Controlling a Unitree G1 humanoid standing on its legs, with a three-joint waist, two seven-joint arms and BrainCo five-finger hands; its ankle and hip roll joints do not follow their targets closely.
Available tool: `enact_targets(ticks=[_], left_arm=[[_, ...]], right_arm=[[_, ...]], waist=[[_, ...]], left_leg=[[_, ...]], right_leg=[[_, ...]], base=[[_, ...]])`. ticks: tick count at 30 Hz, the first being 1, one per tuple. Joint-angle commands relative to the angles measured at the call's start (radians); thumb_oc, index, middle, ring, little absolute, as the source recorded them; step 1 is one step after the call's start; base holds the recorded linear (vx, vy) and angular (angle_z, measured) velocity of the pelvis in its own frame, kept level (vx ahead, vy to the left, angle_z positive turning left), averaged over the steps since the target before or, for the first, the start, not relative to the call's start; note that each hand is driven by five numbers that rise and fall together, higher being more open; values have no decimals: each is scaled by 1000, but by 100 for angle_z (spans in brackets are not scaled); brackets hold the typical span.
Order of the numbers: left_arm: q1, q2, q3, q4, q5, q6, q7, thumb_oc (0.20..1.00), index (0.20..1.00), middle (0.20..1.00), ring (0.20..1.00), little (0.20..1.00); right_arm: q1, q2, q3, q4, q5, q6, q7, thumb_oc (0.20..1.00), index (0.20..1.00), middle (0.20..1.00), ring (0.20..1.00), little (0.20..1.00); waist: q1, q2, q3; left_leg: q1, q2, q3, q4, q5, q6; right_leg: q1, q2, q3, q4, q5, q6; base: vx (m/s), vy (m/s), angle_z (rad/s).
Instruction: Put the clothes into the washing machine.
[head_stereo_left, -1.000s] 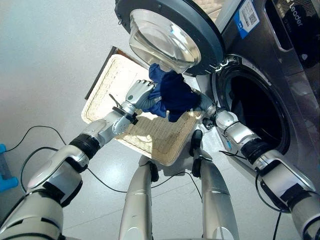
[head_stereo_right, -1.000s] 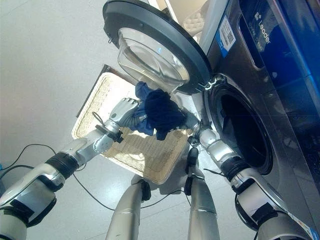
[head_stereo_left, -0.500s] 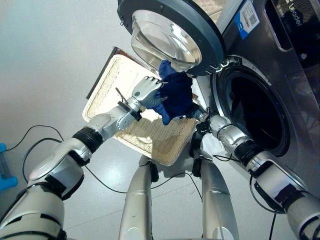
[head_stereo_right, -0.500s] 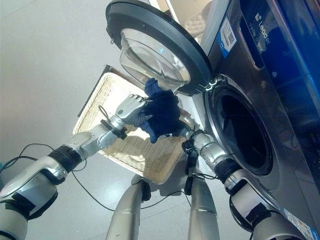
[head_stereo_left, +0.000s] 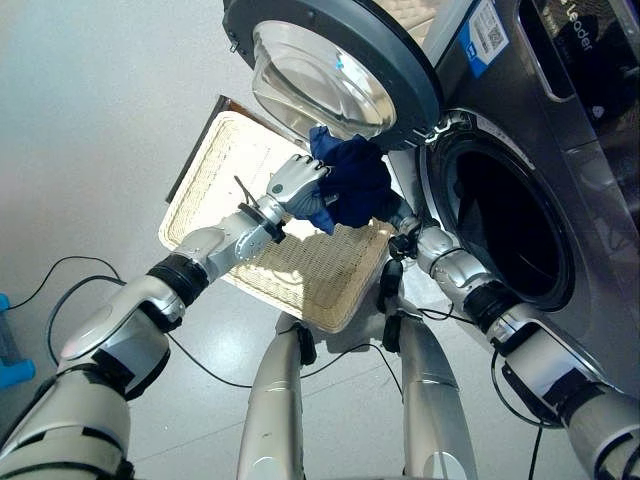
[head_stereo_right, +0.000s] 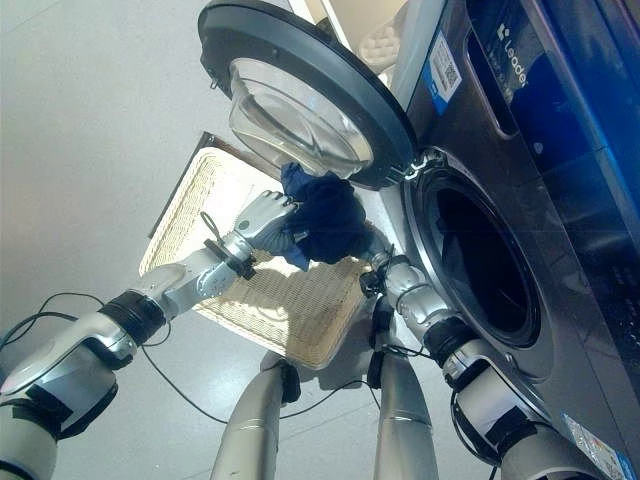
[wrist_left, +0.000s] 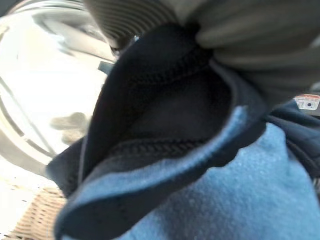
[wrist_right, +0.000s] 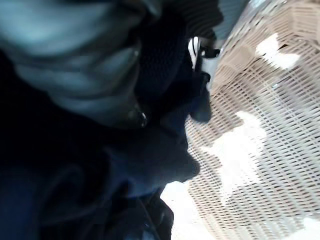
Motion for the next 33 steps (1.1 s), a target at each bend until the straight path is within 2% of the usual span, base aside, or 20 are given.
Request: enact_targets(ticks=[1,6,7,8,9,14,21,30,33], left_arm=[[-34,-28,-7,-35,54,-19,-3,200,200,200,200,200],[-35,-27,-17,-25,60,-12,-21,200,200,200,200,200],[-36,-27,-22,-21,60,-2,-31,410,410,410,410,410],[-35,-28,-23,-18,56,1,-36,846,846,846,846,846],[-35,-29,-23,-12,53,2,-40,1000,1000,1000,1000,1000],[-26,-35,-24,2,58,10,-46,1000,1000,1000,1000,1000],[-11,-49,-10,35,55,22,-24,1000,1000,1000,1000,1000],[14,-87,7,89,37,42,73,1000,1000,1000,1000,1000],[22,-98,18,102,16,67,122,1000,1000,1000,1000,1000]], right_arm=[[-41,5,-71,-46,29,-88,-7,200,200,200,200,200],[-38,2,-76,-37,42,-125,-12,200,200,200,200,200],[-39,5,-77,-32,48,-139,-19,200,200,200,200,200],[-37,6,-78,-34,51,-148,-22,200,200,200,200,200],[-36,7,-80,-36,56,-156,-25,200,200,200,200,200],[-29,16,-89,-38,57,-205,-54,200,200,200,200,200],[-16,29,-107,4,66,-230,-76,200,200,200,200,200],[32,47,-138,142,105,-267,-78,200,200,200,200,200],[60,53,-161,177,137,-285,-91,200,200,200,200,200]], waist=[[29,-3,-21],[27,-4,-21],[25,-3,-21],[23,-4,-21],[22,-3,-21],[17,-1,-21],[9,4,-21],[-14,37,-21],[-26,49,-21]], left_leg=[[1,-3,58,91,-108,-82],[0,-1,61,93,-107,-82],[-2,-1,62,95,-107,-83],[-3,0,63,94,-107,-83],[-3,0,64,93,-107,-82],[-3,-1,67,94,-109,-82],[-3,-1,77,98,-113,-83],[18,-13,106,85,-115,-85],[32,-16,120,79,-117,-87]], right_leg=[[14,10,-20,22,-22,100],[14,10,-19,21,-20,101],[13,11,-17,21,-19,102],[11,12,-15,21,-18,102],[9,13,-14,21,-18,103],[7,15,-7,19,-16,104],[5,16,-1,12,-13,107],[7,23,24,-9,-12,104],[13,28,36,-13,-19,104]], base=[[0,0,0],[0,0,0],[0,0,0],[0,0,0],[0,0,0],[0,0,0],[0,10,-3],[5,69,-11],[28,101,-12]])
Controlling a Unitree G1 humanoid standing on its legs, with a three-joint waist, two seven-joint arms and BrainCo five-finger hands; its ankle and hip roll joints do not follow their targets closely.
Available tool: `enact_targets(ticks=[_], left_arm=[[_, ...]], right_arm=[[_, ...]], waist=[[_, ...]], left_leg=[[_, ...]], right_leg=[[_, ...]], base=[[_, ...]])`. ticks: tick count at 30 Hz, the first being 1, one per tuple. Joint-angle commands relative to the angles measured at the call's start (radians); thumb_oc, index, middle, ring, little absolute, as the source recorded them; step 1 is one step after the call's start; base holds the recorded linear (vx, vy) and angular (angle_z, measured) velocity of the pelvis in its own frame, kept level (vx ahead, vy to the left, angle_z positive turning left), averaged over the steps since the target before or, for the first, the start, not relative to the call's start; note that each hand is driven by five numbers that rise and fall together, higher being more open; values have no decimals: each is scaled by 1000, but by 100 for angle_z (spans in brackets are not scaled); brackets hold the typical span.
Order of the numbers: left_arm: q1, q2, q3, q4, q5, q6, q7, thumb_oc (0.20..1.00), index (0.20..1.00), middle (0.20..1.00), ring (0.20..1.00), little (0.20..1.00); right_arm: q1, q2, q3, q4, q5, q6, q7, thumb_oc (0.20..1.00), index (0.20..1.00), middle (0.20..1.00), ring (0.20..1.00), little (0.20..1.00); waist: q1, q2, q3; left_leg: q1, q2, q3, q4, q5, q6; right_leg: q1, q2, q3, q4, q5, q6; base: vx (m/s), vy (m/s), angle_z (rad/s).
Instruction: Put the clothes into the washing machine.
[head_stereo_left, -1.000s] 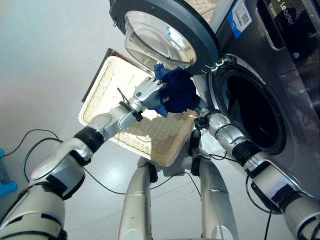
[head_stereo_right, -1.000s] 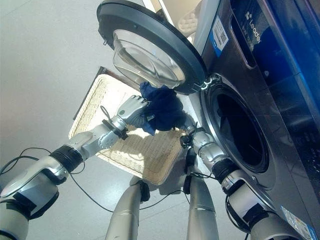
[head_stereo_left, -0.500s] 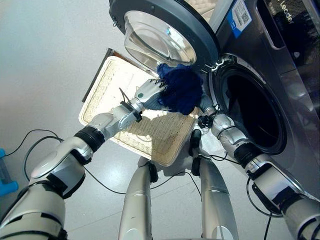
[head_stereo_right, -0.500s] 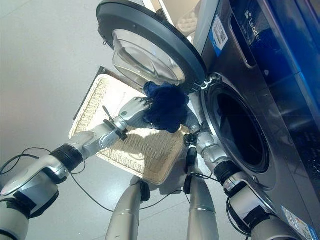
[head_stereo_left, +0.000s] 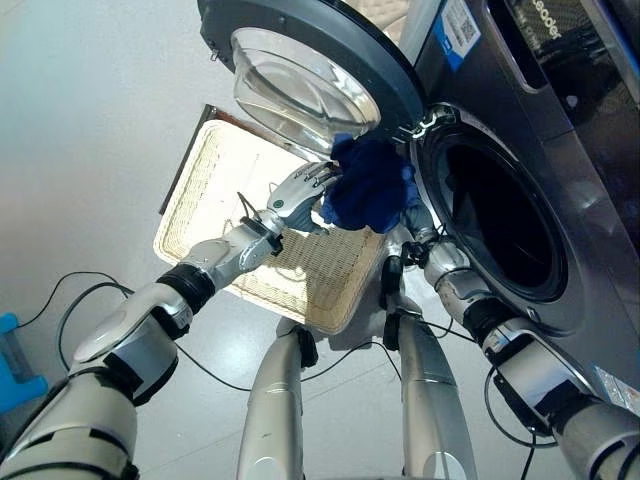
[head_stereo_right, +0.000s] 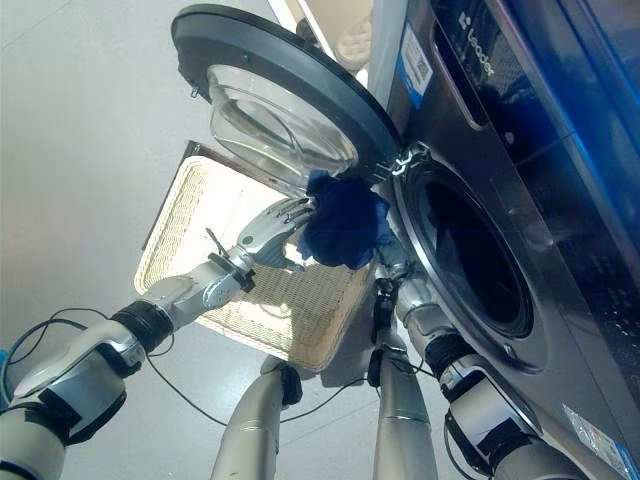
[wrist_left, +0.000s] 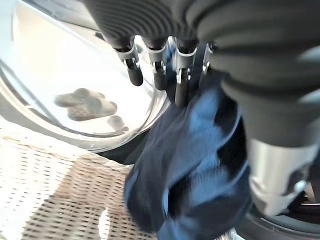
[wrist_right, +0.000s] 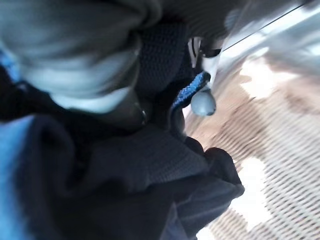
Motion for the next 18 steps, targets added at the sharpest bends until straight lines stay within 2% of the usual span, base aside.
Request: enact_targets(ticks=[1,4,10,11,18], left_arm=[[-2,-59,63,12,-34,37,120,1000,1000,1000,1000,1000],[10,-75,94,32,-71,71,182,1000,1000,1000,1000,1000],[47,-109,162,55,-160,63,268,1000,1000,1000,1000,1000],[71,-128,207,56,-208,45,306,1000,1000,1000,1000,1000],[92,-148,253,52,-256,29,339,1000,1000,1000,1000,1000]], right_arm=[[-19,-9,-50,-25,70,-88,-19,200,200,200,200,200],[3,4,-77,10,122,-105,-23,200,200,200,200,200],[30,14,-120,60,167,-124,-22,200,200,200,200,200],[42,18,-141,79,196,-142,-13,200,200,200,200,200],[47,24,-168,91,263,-165,-10,200,200,200,200,200]], waist=[[-1,51,-21],[-8,59,-21],[-12,71,-21],[-12,77,-21],[-8,80,-21]], left_leg=[[-4,-6,45,114,-112,-86],[-10,-6,54,115,-109,-85],[-4,-10,57,114,-113,-83],[-2,-13,57,113,-113,-82],[-3,-14,56,115,-115,-80]], right_leg=[[40,29,-28,-10,-18,91],[30,34,-18,-12,-16,87],[32,34,-10,-11,-23,84],[32,33,-9,-10,-25,82],[31,31,-11,-6,-27,81]], base=[[18,90,-17],[11,67,-13],[13,38,-10],[28,27,-6],[1,-4,0]])
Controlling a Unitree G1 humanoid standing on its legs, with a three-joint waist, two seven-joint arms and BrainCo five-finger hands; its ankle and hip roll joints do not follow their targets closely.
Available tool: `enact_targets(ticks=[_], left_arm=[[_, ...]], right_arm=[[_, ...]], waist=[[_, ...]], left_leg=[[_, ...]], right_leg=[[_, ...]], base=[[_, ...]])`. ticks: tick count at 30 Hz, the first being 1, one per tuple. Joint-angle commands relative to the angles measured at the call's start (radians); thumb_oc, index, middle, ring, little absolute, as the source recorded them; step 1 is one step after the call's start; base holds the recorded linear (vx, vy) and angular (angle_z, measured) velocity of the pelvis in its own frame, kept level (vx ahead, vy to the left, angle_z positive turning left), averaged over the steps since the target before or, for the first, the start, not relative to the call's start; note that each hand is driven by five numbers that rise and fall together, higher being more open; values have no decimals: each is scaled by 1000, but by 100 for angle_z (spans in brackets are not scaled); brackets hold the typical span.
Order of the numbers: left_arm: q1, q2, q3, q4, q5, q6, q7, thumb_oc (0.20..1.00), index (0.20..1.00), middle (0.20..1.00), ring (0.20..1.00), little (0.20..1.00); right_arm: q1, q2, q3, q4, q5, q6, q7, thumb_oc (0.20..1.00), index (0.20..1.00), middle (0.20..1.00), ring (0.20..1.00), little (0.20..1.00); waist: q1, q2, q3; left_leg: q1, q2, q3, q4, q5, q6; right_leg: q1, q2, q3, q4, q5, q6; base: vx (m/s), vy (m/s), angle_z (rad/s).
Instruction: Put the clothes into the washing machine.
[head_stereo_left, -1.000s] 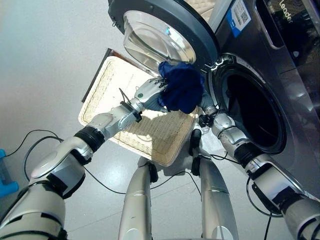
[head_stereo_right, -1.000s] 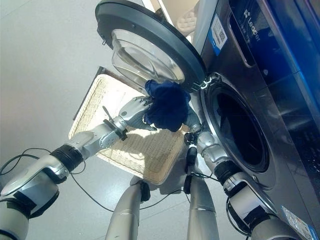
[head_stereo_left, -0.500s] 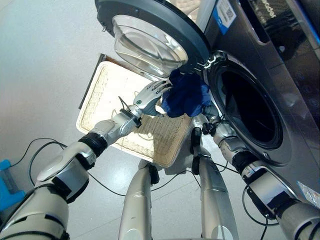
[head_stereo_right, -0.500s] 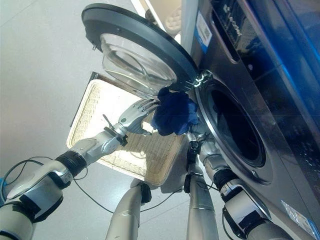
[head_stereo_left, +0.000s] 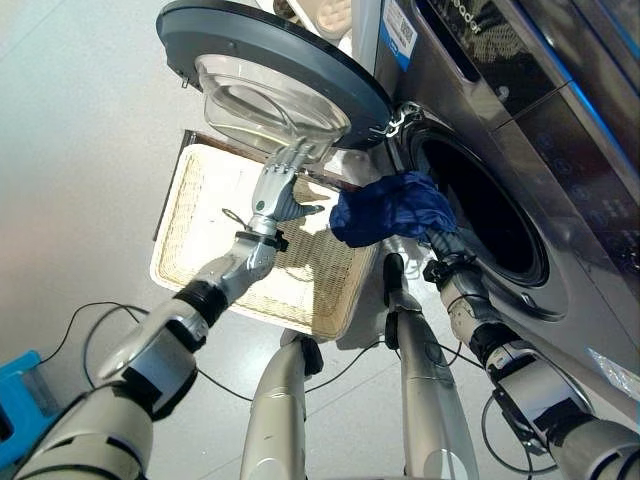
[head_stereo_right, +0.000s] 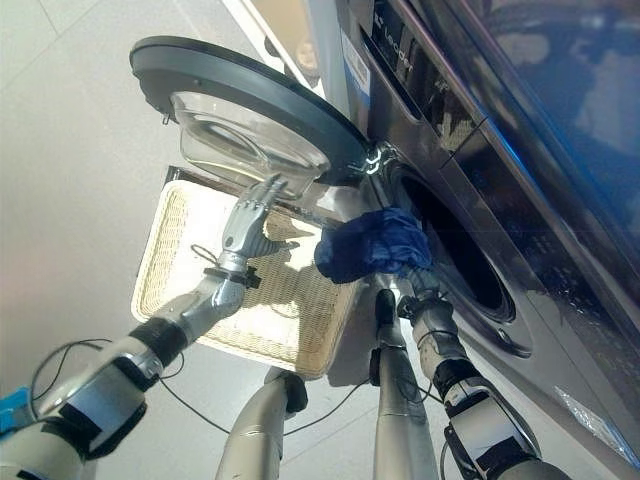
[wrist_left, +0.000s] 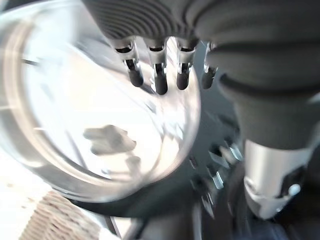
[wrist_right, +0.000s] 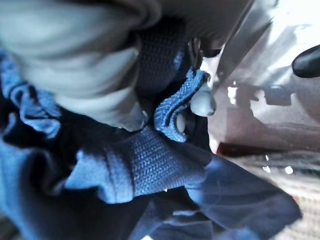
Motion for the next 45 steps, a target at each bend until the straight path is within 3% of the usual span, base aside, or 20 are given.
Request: enact_targets(ticks=[1,2,6,15,26,29,35,41,45], left_arm=[[1,-24,78,-33,-132,-75,100,1000,1000,1000,1000,1000],[33,-49,135,-52,-179,-115,113,1000,1000,1000,1000,1000],[55,-61,162,-66,-188,-134,117,1000,1000,1000,1000,1000],[44,-41,125,-84,-204,-114,82,1000,1000,1000,1000,1000],[14,6,80,-95,-205,-99,71,1000,1000,1000,1000,1000],[7,13,73,-91,-211,-100,63,1000,1000,1000,1000,1000],[-17,27,25,-99,-186,-83,55,1000,1000,1000,1000,1000],[-20,46,6,-124,-201,-68,34,1000,1000,1000,1000,1000],[-21,50,4,-122,-209,-68,25,1000,1000,1000,1000,1000]], right_arm=[[-20,-11,-51,-46,174,-111,14,200,200,200,200,200],[-21,-6,-116,-40,262,-135,14,200,200,200,200,200],[-41,-26,-197,-18,366,-173,-8,200,200,200,200,200],[-129,-100,-329,25,610,-252,-60,200,200,200,200,200],[-175,-147,-449,42,1121,-376,58,200,200,200,200,200],[-190,-154,-507,2,1121,-411,-20,200,200,200,200,200],[-224,-164,-550,-72,1121,-571,-111,200,200,200,200,200],[-225,-176,-563,-123,1121,-622,-52,200,200,200,200,200],[-233,-175,-564,-149,1121,-613,-13,200,200,200,200,200]], waist=[[1,42,-20],[8,44,-20],[16,46,-20],[33,48,-20],[42,37,-20],[43,37,-20],[46,42,-20],[45,44,-20],[44,41,-20]], left_leg=[[-56,-21,4,157,-115,-72],[-61,-22,-4,166,-121,-71],[-64,-23,-10,177,-127,-71],[-72,-29,-25,193,-139,-69],[-90,-31,-36,199,-141,-65],[-90,-33,-39,197,-141,-64],[-86,-38,-39,194,-143,-64],[-82,-41,-39,190,-146,-65],[-84,-40,-40,191,-147,-65]], right_leg=[[24,11,-63,9,-33,80],[19,8,-67,26,-39,80],[18,1,-73,40,-44,81],[16,-4,-84,60,-48,84],[4,-5,-96,67,-38,89],[4,-6,-98,65,-34,90],[7,-11,-100,58,-27,92],[9,-14,-102,53,-25,95],[5,-15,-101,55,-21,96]], base=[[30,-62,3],[32,-65,5],[25,-17,13],[11,-11,5],[-5,-37,3],[0,0,0],[-3,-7,1],[0,0,0],[0,0,0]])
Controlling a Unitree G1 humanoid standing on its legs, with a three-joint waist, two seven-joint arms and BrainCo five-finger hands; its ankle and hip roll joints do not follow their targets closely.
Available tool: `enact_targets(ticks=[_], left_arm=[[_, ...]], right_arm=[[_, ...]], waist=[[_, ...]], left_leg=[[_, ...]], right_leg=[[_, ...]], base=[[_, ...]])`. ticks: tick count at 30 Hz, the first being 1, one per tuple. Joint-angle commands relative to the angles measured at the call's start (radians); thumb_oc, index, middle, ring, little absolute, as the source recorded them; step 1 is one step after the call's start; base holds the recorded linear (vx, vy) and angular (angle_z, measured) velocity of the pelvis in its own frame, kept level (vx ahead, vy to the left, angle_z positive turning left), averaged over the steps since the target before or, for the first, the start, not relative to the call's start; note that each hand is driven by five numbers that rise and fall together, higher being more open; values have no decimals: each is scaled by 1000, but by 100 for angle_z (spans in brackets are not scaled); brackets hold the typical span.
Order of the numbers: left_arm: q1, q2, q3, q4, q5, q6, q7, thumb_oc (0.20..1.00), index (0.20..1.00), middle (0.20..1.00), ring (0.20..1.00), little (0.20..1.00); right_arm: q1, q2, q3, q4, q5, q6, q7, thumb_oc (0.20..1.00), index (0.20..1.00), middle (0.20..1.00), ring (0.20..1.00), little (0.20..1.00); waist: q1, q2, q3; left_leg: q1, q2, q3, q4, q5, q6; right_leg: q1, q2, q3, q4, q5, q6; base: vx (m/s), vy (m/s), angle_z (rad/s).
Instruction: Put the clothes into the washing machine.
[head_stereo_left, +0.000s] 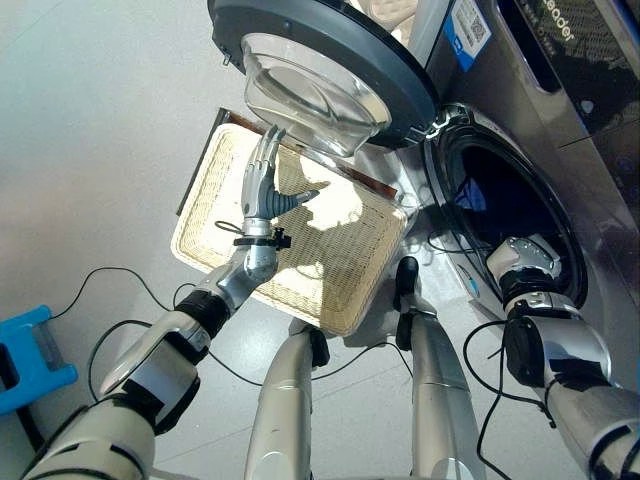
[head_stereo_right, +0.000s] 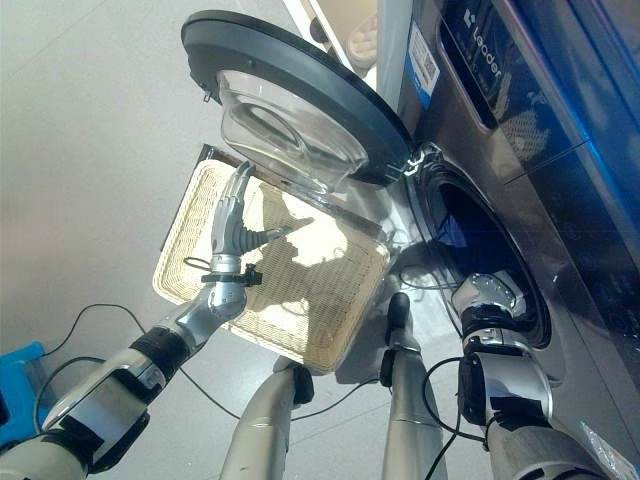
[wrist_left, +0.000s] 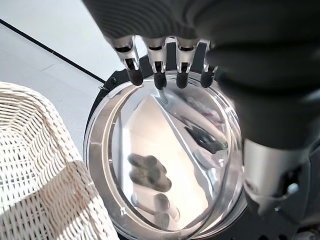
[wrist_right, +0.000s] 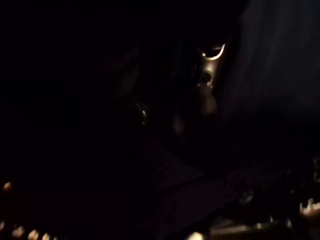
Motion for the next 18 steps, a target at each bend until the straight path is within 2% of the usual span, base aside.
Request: enact_targets(ticks=[1,5,6,7,13,14,15,17,18], left_arm=[[-36,8,23,-31,-36,-14,3,1000,1000,1000,1000,1000],[-44,13,21,-35,-39,-13,-4,1000,1000,1000,1000,1000],[-45,13,19,-34,-40,-15,-4,1000,1000,1000,1000,1000],[-47,15,16,-35,-43,-13,-5,1000,1000,1000,1000,1000],[-49,8,19,-28,-46,-3,-1,1000,1000,1000,1000,1000],[-48,4,21,-27,-45,-3,-1,1000,1000,1000,1000,1000],[-48,3,22,-26,-44,-4,-1,1000,1000,1000,1000,1000],[-47,0,23,-23,-41,-9,1,1000,1000,1000,1000,1000],[-49,-3,23,-22,-41,-12,-1,1000,1000,1000,1000,1000]], right_arm=[[8,-95,-12,-74,-9,-81,52,200,200,200,200,200],[8,-84,10,-79,-9,-73,48,200,200,200,200,200],[8,-86,20,-59,-9,-54,48,498,498,498,498,498],[7,-89,34,-33,-9,-26,30,1000,1000,1000,1000,1000],[11,-94,81,44,-9,55,48,1000,1000,1000,1000,1000],[9,-101,105,87,-9,99,62,1000,1000,1000,1000,1000],[8,-102,107,93,-9,106,65,1000,1000,1000,1000,1000],[7,-104,116,115,-43,131,49,1000,1000,1000,1000,1000],[6,-106,127,137,-108,158,12,1000,1000,1000,1000,1000]], waist=[[-16,29,-20],[-17,25,-20],[-16,25,-20],[-16,25,-20],[-18,24,-20],[-17,23,-20],[-17,24,-20],[-16,25,-20],[-15,29,-20]], left_leg=[[-32,-39,19,149,-144,-60],[-29,-38,20,141,-140,-59],[-29,-39,20,140,-140,-58],[-29,-39,21,141,-141,-59],[-30,-38,23,142,-141,-56],[-31,-39,22,146,-142,-54],[-31,-39,22,145,-142,-54],[-29,-40,22,141,-141,-54],[-26,-42,24,136,-139,-54]], right_leg=[[18,4,-42,12,7,111],[19,5,-42,6,11,111],[20,4,-43,5,11,110],[21,3,-44,5,10,110],[19,6,-42,6,10,109],[18,4,-41,7,11,108],[18,5,-41,7,10,108],[20,6,-41,4,10,107],[23,6,-41,-2,11,107]], base=[[0,0,0],[0,0,0],[0,0,0],[0,0,0],[0,0,0],[0,0,0],[0,0,0],[0,0,0],[0,0,0]])
